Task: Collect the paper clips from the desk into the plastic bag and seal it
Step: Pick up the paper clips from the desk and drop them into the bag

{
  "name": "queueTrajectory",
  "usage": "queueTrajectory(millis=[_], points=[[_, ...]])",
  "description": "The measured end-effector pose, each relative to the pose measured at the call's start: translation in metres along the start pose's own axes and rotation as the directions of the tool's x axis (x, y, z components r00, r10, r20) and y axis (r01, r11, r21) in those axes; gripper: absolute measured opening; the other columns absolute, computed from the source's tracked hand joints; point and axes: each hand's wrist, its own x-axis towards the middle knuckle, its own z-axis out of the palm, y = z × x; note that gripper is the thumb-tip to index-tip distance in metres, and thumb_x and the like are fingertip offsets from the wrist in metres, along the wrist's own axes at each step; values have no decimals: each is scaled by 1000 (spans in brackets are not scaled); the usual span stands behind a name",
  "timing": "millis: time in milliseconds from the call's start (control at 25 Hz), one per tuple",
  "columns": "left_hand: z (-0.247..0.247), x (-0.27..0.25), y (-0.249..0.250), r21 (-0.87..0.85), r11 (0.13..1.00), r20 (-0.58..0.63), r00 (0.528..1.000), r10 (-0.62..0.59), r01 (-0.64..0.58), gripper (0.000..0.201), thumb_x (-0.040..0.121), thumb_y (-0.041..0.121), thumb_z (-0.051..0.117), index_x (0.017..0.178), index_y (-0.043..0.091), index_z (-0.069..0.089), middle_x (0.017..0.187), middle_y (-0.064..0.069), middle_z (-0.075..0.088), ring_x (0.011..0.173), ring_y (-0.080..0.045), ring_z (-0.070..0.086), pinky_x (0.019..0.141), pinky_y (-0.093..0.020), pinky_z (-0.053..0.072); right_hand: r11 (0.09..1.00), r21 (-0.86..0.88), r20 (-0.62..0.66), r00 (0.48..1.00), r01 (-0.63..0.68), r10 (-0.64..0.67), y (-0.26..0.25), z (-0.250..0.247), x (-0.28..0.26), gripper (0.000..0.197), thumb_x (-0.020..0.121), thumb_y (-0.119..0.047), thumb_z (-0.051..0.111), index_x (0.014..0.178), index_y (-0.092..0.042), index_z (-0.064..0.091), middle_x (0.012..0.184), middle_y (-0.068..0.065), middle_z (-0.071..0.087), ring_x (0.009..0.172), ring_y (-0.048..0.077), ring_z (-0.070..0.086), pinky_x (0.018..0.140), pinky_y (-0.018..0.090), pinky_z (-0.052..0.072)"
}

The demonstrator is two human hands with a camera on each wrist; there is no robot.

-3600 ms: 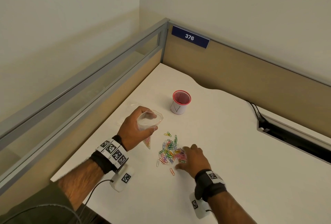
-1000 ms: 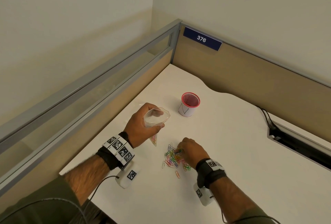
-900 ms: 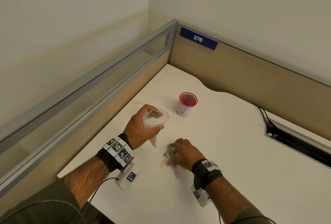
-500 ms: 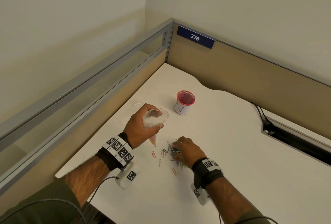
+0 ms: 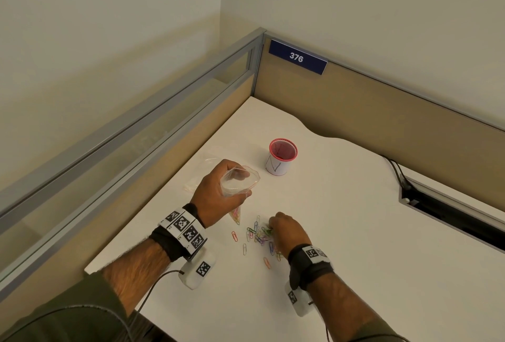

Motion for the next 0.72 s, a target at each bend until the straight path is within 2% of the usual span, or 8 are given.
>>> queueTrajectory(millis=[120, 200, 320, 400, 480, 560, 720], points=[[2, 2, 0, -5, 1000, -1, 1000, -8, 8, 48, 74, 33, 79, 115, 24, 56, 114, 6, 68, 115, -16, 64, 104, -49, 50, 983, 158, -28, 995, -89, 95, 8, -18, -3, 19, 90, -8, 51, 98, -10, 67, 102, 8, 64, 94, 26, 63, 83, 33, 52], [4, 3, 0, 9, 1000, 4, 1000, -8, 8, 48, 74, 34, 79, 115, 24, 56, 114, 7, 68, 115, -14, 64, 104, -48, 50, 943, 311, -77, 987, -114, 145, 14, -36, -10, 14, 88, -11, 57, 92, -10, 71, 95, 5, 70, 88, 22, 65, 79, 31, 53], [7, 5, -1, 17, 1000, 11, 1000, -7, 6, 48, 74, 35, 79, 115, 26, 56, 114, 8, 68, 115, -14, 64, 103, -48, 51, 816, 571, -159, 963, -92, 219, 16, -76, -28, 4, 84, -11, 69, 84, -9, 73, 78, 4, 72, 71, 19, 67, 70, 27, 55], [10, 5, -2, 4, 1000, 16, 1000, -6, 5, 48, 73, 36, 79, 114, 26, 56, 114, 7, 68, 115, -15, 64, 102, -50, 52, 719, 695, -212, 948, -24, 236, 12, -110, -41, 2, 82, -7, 72, 83, -8, 73, 73, 5, 73, 65, 15, 68, 67, 24, 56], [14, 6, -4, -3, 1000, 22, 1000, -4, 4, 48, 73, 36, 79, 114, 24, 56, 114, 6, 69, 115, -17, 64, 102, -51, 52, 676, 734, -288, 934, 73, 212, 3, -144, -51, 5, 82, -7, 72, 86, -9, 74, 74, 3, 73, 63, 11, 68, 66, 20, 57], [17, 7, -4, -2, 1000, 29, 1000, 6, -6, 48, 74, 35, 79, 114, 23, 56, 113, 5, 69, 115, -17, 64, 102, -50, 52, 654, 739, -356, 918, 162, 175, -11, -173, -56, 7, 83, -9, 72, 89, -11, 74, 78, 2, 74, 67, 11, 69, 70, 20, 58], [24, 11, -2, 34, 999, 46, 998, 35, -37, 45, 76, 31, 79, 113, 24, 56, 110, 10, 68, 112, -12, 65, 100, -40, 53, 682, 677, -436, 897, 275, 70, -45, -195, -53, 8, 84, -12, 71, 91, -15, 74, 82, -2, 73, 73, 12, 68, 72, 18, 57]])
